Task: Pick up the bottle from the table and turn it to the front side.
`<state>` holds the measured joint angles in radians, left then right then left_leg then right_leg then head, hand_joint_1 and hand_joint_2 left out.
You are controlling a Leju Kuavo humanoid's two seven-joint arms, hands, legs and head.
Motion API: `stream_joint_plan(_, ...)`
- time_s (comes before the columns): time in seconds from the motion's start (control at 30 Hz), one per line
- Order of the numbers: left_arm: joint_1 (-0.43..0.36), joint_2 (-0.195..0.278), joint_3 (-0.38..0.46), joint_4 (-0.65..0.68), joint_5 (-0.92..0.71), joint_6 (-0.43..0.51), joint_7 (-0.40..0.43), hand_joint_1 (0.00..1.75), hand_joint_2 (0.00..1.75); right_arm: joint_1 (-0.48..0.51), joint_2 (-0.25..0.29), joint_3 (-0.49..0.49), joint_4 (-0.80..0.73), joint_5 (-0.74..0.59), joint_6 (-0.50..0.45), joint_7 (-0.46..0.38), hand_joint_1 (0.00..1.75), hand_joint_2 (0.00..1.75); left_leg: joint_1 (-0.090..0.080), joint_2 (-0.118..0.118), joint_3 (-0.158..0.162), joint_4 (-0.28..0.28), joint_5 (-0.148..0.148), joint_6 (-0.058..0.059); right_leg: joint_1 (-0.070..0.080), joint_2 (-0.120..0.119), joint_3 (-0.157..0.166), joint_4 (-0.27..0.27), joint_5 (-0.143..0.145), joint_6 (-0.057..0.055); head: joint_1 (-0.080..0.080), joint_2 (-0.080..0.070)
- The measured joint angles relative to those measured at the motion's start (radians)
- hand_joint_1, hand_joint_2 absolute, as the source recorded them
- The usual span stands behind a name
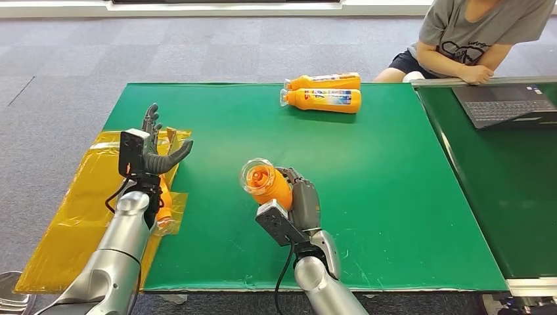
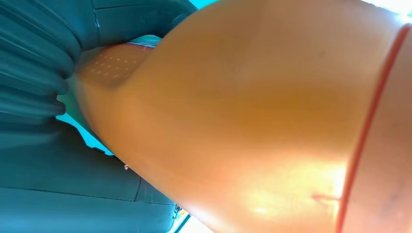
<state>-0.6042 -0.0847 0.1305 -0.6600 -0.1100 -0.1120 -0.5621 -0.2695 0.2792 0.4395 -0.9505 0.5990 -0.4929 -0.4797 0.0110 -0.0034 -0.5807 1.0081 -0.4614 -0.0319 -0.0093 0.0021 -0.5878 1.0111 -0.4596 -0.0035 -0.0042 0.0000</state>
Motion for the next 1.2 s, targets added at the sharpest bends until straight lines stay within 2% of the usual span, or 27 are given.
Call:
stream_joint_plan(0.13, 0.046, 0.018, 0.030, -0.071, 0.099, -0.221, -0.055, 0.00, 1.75, -0.001, 0.000, 0.000, 0.005, -0.004, -0.008, -0.007, 1.75, 1.75, 0.000, 0.001, 0.000, 0.000, 0.000, 0.000, 0.000, 0.001, -0.001, 0.000, 0.000, 0.000, 0.000, 0.000)
stream_joint_plan(0.23, 0.093, 0.034, 0.067, -0.156, 0.131, -0.311, -0.055, 0.00, 1.75, -0.002, 0.000, -0.001, 0.012, -0.010, -0.005, -0.014, 1.75, 1.75, 0.000, 0.002, 0.000, 0.000, 0.000, 0.000, 0.000, 0.002, -0.002, 0.000, 0.000, 0.000, 0.000, 0.000)
stream_joint_plan(0.37, 0.148, 0.061, 0.112, -0.250, 0.132, -0.385, -0.047, 0.00, 1.75, -0.003, 0.000, -0.007, 0.022, -0.021, 0.024, -0.018, 1.75, 1.75, 0.001, 0.002, 0.000, 0.000, 0.000, 0.000, 0.001, 0.002, -0.002, 0.000, 0.000, 0.000, 0.000, 0.000)
stream_joint_plan(0.53, 0.206, 0.080, 0.126, -0.318, 0.071, -0.429, -0.057, 0.00, 1.75, -0.003, 0.000, -0.014, 0.037, -0.021, 0.034, -0.023, 1.75, 1.75, 0.001, 0.002, -0.001, 0.000, 0.000, 0.000, 0.001, 0.002, -0.002, 0.000, 0.000, 0.000, 0.000, 0.000)
stream_joint_plan(0.83, 0.282, 0.076, 0.124, -0.424, -0.021, -0.474, -0.064, 0.00, 1.75, -0.001, 0.000, -0.023, 0.048, -0.002, 0.061, -0.021, 1.75, 1.75, 0.001, 0.002, 0.000, 0.000, 0.000, 0.000, 0.001, 0.002, -0.002, 0.000, 0.000, 0.000, 0.000, 0.000)
stream_joint_plan(1.2, 0.311, 0.070, 0.122, -0.476, -0.025, -0.477, -0.067, 0.00, 1.75, 0.000, 0.000, -0.032, 0.048, 0.001, 0.062, -0.020, 1.75, 1.75, 0.001, 0.002, 0.000, 0.000, 0.000, 0.000, 0.001, 0.002, -0.002, 0.000, 0.000, 0.000, 0.000, 0.000)
